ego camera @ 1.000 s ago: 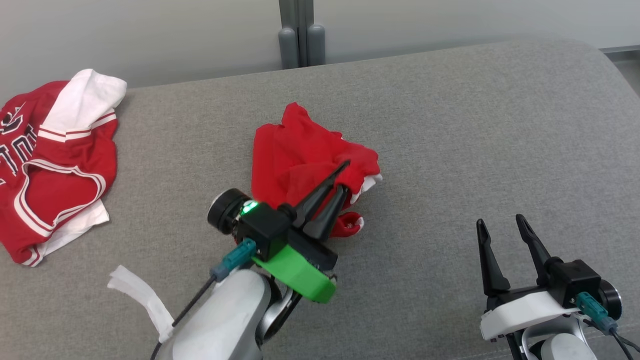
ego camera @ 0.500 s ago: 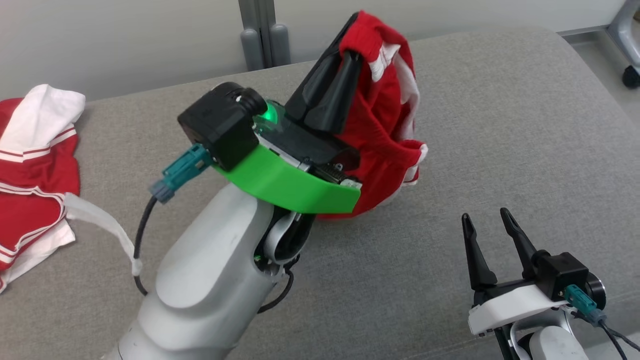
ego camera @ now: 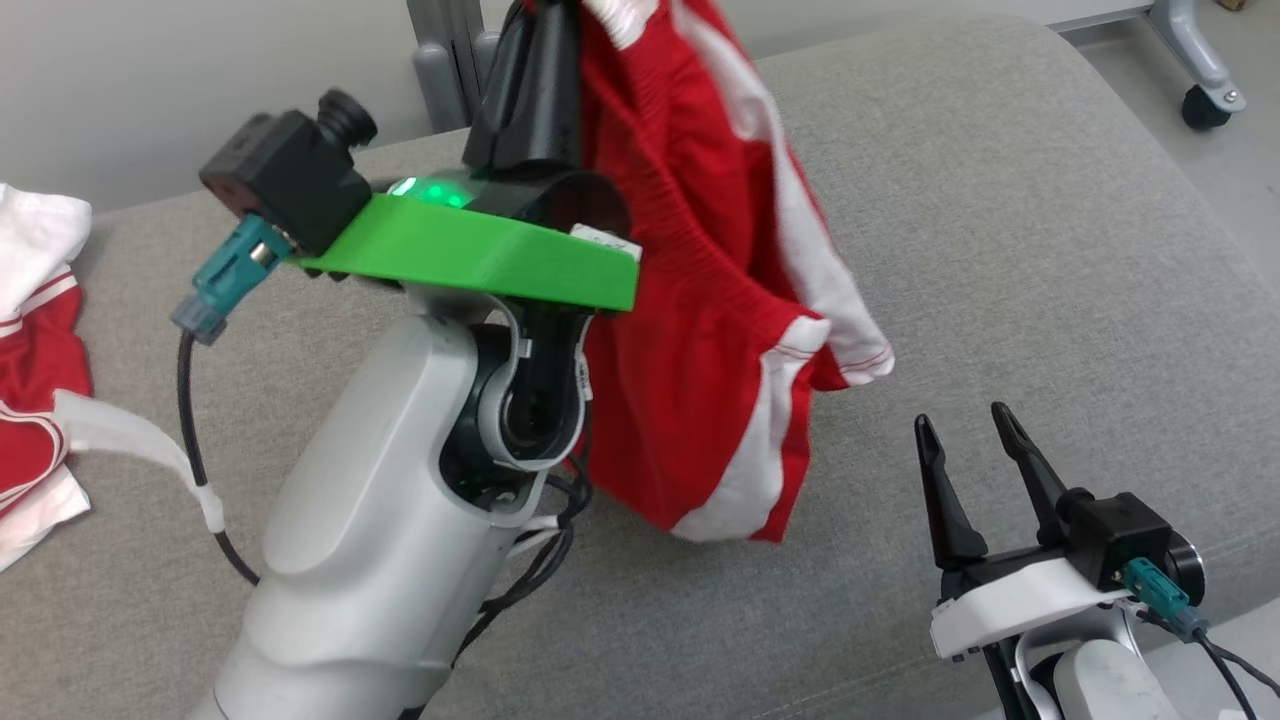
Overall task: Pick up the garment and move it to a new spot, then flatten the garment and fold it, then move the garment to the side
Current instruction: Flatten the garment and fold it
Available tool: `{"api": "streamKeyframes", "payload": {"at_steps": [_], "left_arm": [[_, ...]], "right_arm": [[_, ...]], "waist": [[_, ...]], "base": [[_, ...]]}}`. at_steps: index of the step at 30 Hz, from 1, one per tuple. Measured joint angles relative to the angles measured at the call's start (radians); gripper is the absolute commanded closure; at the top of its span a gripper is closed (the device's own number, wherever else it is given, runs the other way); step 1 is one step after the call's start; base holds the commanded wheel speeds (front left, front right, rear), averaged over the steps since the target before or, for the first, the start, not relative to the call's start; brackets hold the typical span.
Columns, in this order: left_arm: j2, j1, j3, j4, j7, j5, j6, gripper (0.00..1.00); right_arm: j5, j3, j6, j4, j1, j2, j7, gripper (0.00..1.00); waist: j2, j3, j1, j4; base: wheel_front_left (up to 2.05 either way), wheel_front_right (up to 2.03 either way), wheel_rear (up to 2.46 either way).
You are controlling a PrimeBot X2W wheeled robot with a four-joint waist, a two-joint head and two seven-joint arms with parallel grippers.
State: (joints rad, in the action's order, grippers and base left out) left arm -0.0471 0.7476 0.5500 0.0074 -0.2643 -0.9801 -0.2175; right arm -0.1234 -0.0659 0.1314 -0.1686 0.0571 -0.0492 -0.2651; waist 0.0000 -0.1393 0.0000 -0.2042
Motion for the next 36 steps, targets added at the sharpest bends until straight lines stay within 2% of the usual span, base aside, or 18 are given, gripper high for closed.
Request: {"api": "streamKeyframes", "payload": {"at_steps": [4,9,11,14,17,18,19,20,21,24,29,32,36], "left_arm": [[0.0,-0.072,-0.106,0.162,0.0,0.088,-0.037,1.0],[-0.001,-0.15,-0.289,0.286,0.0,0.258,-0.021,1.0],[-0.001,-0.189,-0.368,0.328,0.0,0.287,-0.012,1.0],[-0.002,-0.243,-0.451,0.399,0.0,0.337,-0.005,1.0],[-0.002,-0.286,-0.494,0.489,0.0,0.38,0.007,0.98],[-0.002,-0.295,-0.499,0.511,0.0,0.379,0.016,0.83],[-0.001,-0.304,-0.507,0.528,0.0,0.379,0.026,0.62],[-0.001,-0.307,-0.507,0.542,0.0,0.379,0.04,0.19],[-0.003,-0.308,-0.495,0.562,0.0,0.374,0.056,0.0],[0.0,-0.323,-0.446,0.613,0.0,0.378,0.097,0.0],[-0.007,-0.352,-0.396,0.647,0.0,0.471,0.159,0.0],[-0.041,-0.393,-0.336,0.669,0.001,0.515,0.214,0.0],[-0.103,-0.394,-0.24,0.613,0.025,0.607,0.268,0.0]], "right_arm": [[0.0,0.013,0.0,0.005,0.0,0.0,0.0,0.0],[0.001,0.033,0.0,0.009,-0.003,0.0,0.0,0.0],[0.004,0.04,0.0,0.009,-0.009,0.0,0.0,0.0],[0.013,0.042,0.0,0.008,-0.012,-0.001,0.0,0.0],[0.015,0.033,0.0,0.007,-0.012,0.0,0.0,0.0],[0.016,0.031,0.0,0.007,-0.012,0.0,0.0,0.0],[0.017,0.029,0.0,0.007,-0.012,0.0,0.0,0.0],[0.019,0.028,0.0,0.006,-0.012,0.0,0.0,0.0],[0.02,0.026,0.0,0.006,-0.012,0.0,0.0,0.0],[0.022,0.026,0.0,0.002,-0.013,0.0,0.0,0.0],[0.029,0.028,0.0,0.001,-0.028,0.0,0.0,0.0],[0.029,0.03,0.0,0.003,-0.032,0.0,0.0,0.0],[0.031,0.038,0.0,0.01,-0.034,0.0,0.0,0.0]], "waist": [[0.0,-0.01,0.0,0.006],[0.0,-0.016,0.0,0.027],[0.0,-0.017,0.0,0.041],[0.0,-0.015,0.0,0.063],[0.0,-0.012,0.0,0.087],[0.0001,-0.012,0.0,0.093],[0.0,-0.011,0.0,0.101],[0.0,-0.01,0.0,0.108],[0.0,-0.009,0.0,0.115],[0.0,-0.004,0.0,0.135],[0.0,0.011,0.0,0.156],[0.0,0.018,0.0,0.161],[0.0,0.013,0.0,0.166]], "base": [[0.0,0.0,0.0],[0.0,0.0,0.0],[0.0,0.0,0.0],[0.0,0.0,0.0],[0.0,0.0,0.0],[0.0,0.0,0.0],[0.0,0.0,0.0],[0.0,0.0,0.0],[0.0,0.0,0.0],[0.0,0.0,0.0],[0.0,0.0,0.0],[0.0,0.0,0.0],[0.0,0.0,0.0]]}}
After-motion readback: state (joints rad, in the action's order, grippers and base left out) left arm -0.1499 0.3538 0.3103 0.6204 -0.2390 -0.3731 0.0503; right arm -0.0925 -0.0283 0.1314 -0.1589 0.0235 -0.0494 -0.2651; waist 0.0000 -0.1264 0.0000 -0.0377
